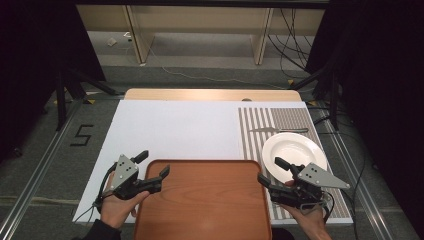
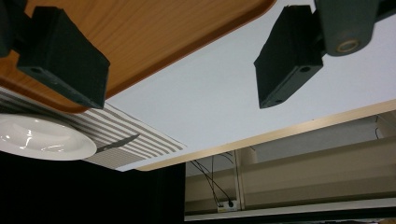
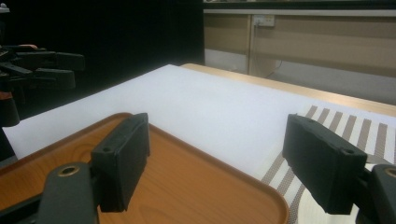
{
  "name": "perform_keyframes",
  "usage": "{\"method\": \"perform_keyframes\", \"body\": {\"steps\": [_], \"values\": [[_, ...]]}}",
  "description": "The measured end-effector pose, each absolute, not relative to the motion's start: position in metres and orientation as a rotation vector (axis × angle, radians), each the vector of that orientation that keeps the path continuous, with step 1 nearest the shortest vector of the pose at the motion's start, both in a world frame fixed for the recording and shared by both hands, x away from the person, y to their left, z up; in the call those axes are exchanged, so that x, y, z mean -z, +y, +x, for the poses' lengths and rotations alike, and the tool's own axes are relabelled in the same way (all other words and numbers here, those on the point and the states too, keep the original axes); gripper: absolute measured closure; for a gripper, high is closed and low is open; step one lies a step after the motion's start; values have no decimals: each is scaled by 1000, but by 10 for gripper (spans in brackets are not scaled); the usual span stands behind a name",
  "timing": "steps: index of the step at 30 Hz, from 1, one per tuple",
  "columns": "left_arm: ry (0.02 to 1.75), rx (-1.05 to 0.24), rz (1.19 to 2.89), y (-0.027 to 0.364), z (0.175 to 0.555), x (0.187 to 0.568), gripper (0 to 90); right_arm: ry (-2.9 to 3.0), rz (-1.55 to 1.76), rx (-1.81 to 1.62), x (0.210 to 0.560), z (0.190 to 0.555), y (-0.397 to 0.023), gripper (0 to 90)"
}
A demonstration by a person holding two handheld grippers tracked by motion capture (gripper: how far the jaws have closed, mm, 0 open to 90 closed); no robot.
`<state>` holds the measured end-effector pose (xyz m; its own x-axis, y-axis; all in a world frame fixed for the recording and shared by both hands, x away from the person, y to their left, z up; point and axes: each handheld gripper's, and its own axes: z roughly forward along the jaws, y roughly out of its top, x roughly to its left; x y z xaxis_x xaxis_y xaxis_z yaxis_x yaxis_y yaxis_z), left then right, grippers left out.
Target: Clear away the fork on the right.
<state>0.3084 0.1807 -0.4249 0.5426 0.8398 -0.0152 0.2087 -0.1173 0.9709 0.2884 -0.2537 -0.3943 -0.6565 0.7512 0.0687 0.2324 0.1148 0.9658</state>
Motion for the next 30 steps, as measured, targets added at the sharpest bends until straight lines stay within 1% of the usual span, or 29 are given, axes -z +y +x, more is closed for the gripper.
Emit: {"method": "perform_keyframes", "body": {"steps": [21, 30], "values": [[902, -688, 1635, 181, 308, 425, 167, 1965, 948, -1560, 394, 289, -254, 233], [902, -687, 1635, 181, 308, 425, 168, 1973, 977, -1541, 391, 293, -262, 217]]}}
